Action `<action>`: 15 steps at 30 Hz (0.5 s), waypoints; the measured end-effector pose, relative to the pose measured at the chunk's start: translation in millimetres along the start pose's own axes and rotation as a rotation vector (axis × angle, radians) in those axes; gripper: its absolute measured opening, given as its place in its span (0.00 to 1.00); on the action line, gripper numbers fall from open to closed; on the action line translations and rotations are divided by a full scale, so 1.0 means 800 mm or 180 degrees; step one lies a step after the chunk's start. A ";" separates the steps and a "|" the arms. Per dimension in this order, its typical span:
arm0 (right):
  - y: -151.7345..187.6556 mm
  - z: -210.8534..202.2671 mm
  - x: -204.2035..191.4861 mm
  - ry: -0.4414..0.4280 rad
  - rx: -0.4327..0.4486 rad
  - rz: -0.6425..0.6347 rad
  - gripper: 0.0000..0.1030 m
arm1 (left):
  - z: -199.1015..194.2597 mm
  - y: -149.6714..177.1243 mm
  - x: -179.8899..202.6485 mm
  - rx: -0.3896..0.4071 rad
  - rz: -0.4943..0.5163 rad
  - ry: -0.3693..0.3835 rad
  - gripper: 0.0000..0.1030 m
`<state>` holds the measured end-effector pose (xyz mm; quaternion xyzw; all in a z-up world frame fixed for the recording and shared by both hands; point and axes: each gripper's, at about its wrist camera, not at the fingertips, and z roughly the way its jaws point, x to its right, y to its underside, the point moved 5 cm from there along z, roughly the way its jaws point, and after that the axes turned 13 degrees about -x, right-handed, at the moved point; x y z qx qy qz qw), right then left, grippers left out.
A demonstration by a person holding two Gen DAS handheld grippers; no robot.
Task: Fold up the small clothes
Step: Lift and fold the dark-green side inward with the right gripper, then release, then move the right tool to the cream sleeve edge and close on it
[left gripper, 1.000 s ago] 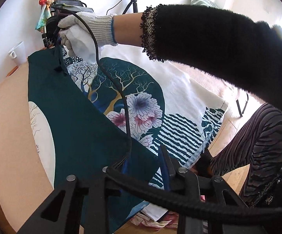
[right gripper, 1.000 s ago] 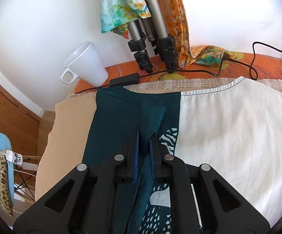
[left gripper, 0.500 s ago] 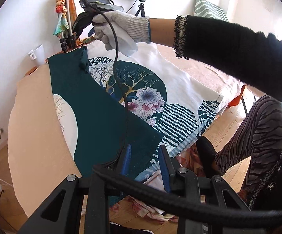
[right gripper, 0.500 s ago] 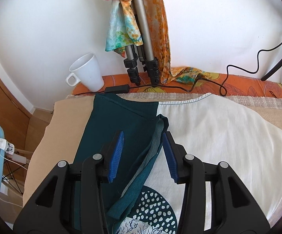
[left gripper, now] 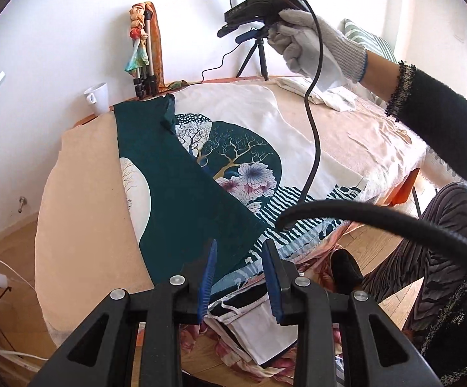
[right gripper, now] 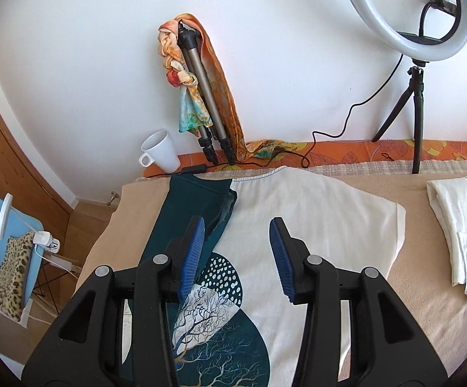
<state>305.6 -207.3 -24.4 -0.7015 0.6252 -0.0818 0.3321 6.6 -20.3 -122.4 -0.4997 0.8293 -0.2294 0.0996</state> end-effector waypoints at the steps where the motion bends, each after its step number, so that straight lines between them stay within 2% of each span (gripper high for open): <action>1: 0.006 -0.017 0.012 0.0018 0.0038 0.0020 0.44 | -0.001 0.000 0.003 0.0017 -0.0015 0.0015 0.28; 3: 0.018 -0.049 0.039 0.0078 0.0118 0.0062 0.45 | -0.004 0.000 0.011 0.0053 0.0004 0.0003 0.28; 7: 0.047 -0.107 0.099 0.0154 0.0205 0.0202 0.46 | -0.004 -0.003 0.024 0.0165 0.0046 -0.0255 0.28; 10: 0.077 -0.143 0.144 0.0197 0.0252 0.0293 0.50 | -0.005 -0.009 0.034 0.0299 -0.0011 -0.0325 0.28; 15: 0.135 -0.166 0.207 0.0342 0.0205 0.0419 0.53 | 0.003 -0.029 0.079 0.0607 0.0135 -0.0373 0.30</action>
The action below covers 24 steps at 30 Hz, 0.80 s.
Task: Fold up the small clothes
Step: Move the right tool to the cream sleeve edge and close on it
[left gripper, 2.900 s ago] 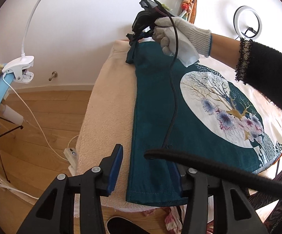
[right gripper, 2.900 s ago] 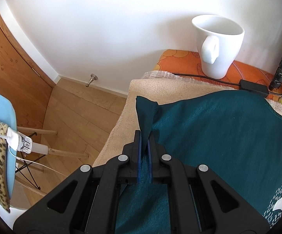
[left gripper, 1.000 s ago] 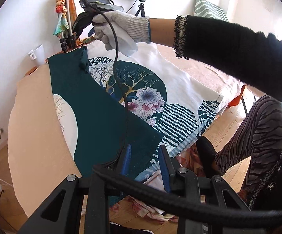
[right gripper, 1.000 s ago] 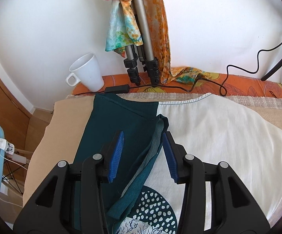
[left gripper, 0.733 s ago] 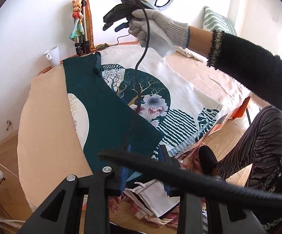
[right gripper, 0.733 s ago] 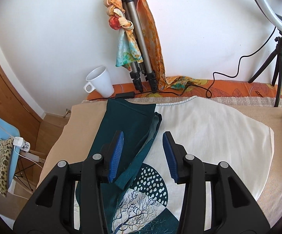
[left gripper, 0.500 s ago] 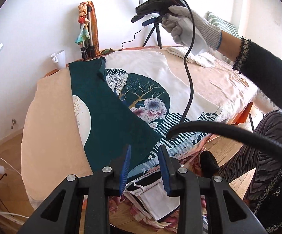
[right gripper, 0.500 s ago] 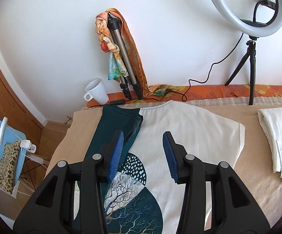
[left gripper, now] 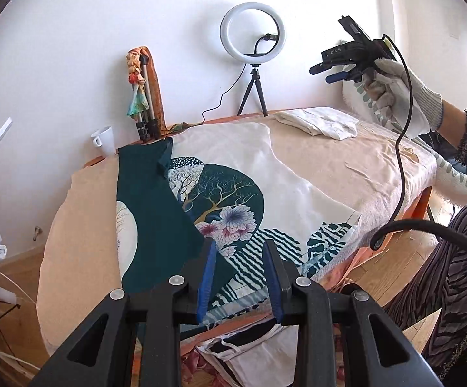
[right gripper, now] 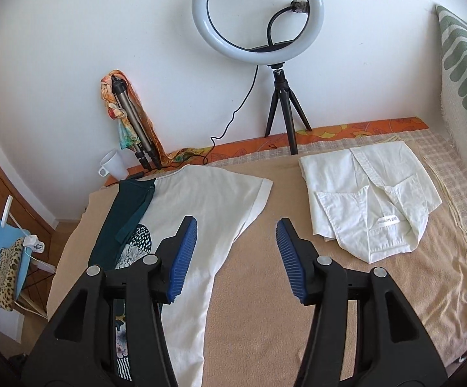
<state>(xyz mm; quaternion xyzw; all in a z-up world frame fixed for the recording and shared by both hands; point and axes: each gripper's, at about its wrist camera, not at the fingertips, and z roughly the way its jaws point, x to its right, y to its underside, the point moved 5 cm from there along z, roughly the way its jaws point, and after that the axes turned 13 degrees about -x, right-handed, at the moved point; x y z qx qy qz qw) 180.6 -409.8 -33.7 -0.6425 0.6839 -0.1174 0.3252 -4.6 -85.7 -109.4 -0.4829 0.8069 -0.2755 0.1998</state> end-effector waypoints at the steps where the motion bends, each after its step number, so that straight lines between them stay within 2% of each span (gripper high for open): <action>1: 0.008 0.002 0.013 0.0008 -0.0041 0.0038 0.53 | 0.004 -0.004 0.013 0.0037 0.0071 0.0001 0.30; 6: 0.037 0.019 0.063 -0.0093 -0.0193 0.0243 0.53 | 0.037 -0.019 0.077 0.0079 0.0273 0.0274 0.31; 12: 0.048 0.057 0.078 -0.0338 -0.0340 0.0348 0.53 | 0.084 -0.027 0.138 -0.0070 0.0378 0.0567 0.33; 18: 0.056 0.100 0.080 -0.0433 -0.0507 0.0346 0.53 | 0.128 -0.038 0.173 -0.0211 0.0544 0.0643 0.34; 24: 0.044 0.127 0.085 -0.0521 -0.0603 0.0369 0.53 | 0.163 -0.046 0.189 -0.0372 0.0648 0.0642 0.43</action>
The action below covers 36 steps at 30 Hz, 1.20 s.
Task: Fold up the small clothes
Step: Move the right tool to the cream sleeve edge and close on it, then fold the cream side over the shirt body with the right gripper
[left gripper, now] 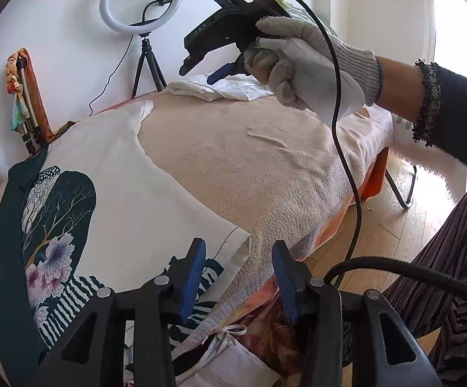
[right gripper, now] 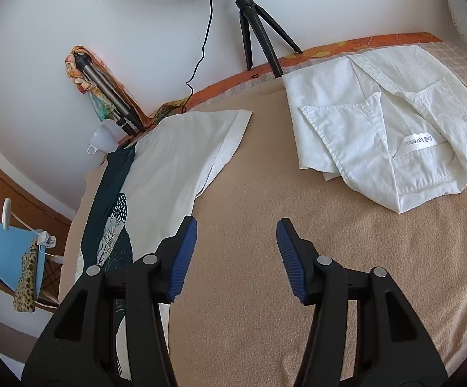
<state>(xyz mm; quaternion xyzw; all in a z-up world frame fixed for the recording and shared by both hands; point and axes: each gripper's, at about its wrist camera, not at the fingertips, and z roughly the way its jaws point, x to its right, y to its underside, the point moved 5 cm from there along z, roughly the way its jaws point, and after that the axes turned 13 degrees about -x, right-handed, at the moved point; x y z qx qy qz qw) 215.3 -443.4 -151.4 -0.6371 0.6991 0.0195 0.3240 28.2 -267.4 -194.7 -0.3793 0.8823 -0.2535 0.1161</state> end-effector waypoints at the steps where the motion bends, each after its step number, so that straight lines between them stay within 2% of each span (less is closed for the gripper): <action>1: -0.005 0.004 0.000 -0.0020 -0.0009 0.0001 0.53 | 0.004 -0.002 -0.001 -0.0019 -0.0001 -0.0004 0.43; 3: -0.015 0.013 -0.003 -0.0052 -0.0037 0.0009 0.53 | 0.012 -0.005 -0.002 -0.0078 -0.0016 0.0008 0.40; 4: -0.020 0.020 -0.005 -0.0079 -0.0059 0.0016 0.53 | 0.015 -0.006 -0.004 -0.0102 -0.0030 0.0008 0.35; 5: -0.024 0.027 -0.008 -0.0114 -0.0085 0.0026 0.53 | 0.018 -0.007 -0.006 -0.0119 -0.0047 0.0043 0.22; 7: -0.032 0.044 -0.014 -0.0192 -0.0143 0.0059 0.53 | 0.020 -0.009 -0.012 -0.0144 -0.0128 0.0135 0.09; 9: -0.040 0.064 -0.018 -0.0280 -0.0214 0.0132 0.53 | 0.016 -0.010 -0.020 -0.0109 -0.0226 0.0233 0.03; 18: -0.059 0.144 -0.031 -0.0338 -0.0434 0.0292 0.53 | -0.019 -0.012 -0.043 0.0155 -0.0579 0.0306 0.01; 20: -0.063 0.151 -0.034 -0.0323 -0.0407 0.0301 0.52 | -0.019 -0.013 -0.047 0.0200 -0.0696 0.0346 0.01; 21: -0.066 0.153 -0.036 -0.0329 -0.0396 0.0293 0.49 | -0.019 -0.011 -0.048 0.0214 -0.0768 0.0390 0.01; 23: -0.071 0.158 -0.041 -0.0373 -0.0436 0.0288 0.27 | -0.018 -0.008 -0.051 0.0241 -0.0907 0.0480 0.01; 26: -0.076 0.163 -0.048 -0.0338 -0.0474 0.0302 0.11 | -0.019 -0.005 -0.055 0.0264 -0.1021 0.0532 0.01; 36: -0.093 0.156 -0.119 0.0198 -0.0360 -0.0108 0.04 | -0.052 0.013 -0.091 0.0485 -0.1373 0.0619 0.00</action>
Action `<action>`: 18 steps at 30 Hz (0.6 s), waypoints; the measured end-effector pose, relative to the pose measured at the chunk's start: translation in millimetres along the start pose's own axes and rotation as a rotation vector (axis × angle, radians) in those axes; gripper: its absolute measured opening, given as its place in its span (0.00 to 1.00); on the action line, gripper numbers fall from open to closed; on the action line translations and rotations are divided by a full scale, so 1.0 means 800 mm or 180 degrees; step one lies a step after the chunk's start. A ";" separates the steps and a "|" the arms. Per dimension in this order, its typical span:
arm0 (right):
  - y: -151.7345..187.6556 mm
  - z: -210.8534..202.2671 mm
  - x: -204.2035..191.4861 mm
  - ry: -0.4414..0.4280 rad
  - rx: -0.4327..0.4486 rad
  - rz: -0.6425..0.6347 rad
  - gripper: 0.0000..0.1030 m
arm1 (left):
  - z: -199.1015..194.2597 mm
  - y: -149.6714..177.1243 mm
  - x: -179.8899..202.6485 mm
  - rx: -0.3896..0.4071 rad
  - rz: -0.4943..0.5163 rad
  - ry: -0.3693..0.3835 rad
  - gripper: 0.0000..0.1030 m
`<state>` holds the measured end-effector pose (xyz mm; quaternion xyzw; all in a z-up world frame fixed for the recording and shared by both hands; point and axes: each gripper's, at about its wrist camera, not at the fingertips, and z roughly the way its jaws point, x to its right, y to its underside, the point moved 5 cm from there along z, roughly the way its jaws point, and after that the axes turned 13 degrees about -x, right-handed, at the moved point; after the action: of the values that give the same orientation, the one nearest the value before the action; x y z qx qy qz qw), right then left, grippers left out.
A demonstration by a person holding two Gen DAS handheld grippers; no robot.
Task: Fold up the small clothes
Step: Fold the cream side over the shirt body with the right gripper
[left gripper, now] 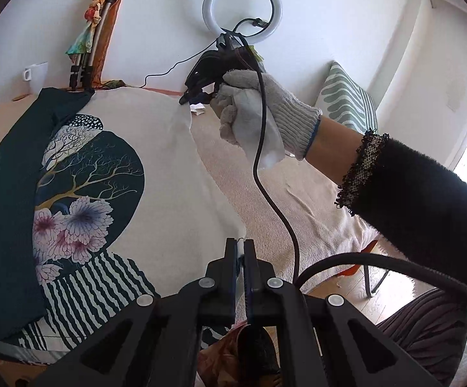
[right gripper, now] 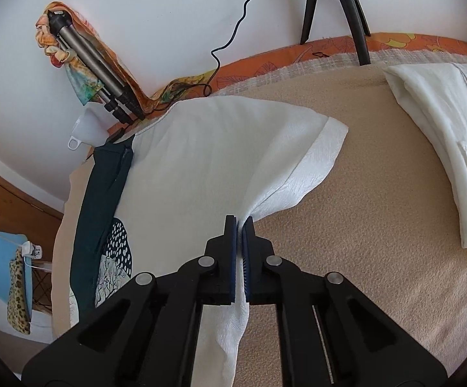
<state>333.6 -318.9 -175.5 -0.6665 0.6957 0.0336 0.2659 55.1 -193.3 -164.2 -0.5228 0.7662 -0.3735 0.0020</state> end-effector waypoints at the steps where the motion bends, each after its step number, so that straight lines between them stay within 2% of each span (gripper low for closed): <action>1: -0.002 -0.002 -0.009 0.0023 0.0006 -0.0038 0.04 | -0.005 -0.001 -0.005 0.0021 -0.0032 -0.0001 0.00; 9: -0.018 -0.004 -0.093 0.0316 0.0093 -0.0403 0.04 | -0.046 0.008 -0.046 0.0226 -0.0372 -0.0010 0.00; 18: -0.013 0.043 -0.208 0.0570 0.0011 -0.0950 0.03 | -0.075 0.043 -0.102 0.0280 -0.0778 -0.0068 0.00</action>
<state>349.5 -154.7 -132.8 -0.7622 0.6100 -0.0668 0.2060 40.8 -88.0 -172.5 -0.6157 0.6796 -0.3986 -0.0124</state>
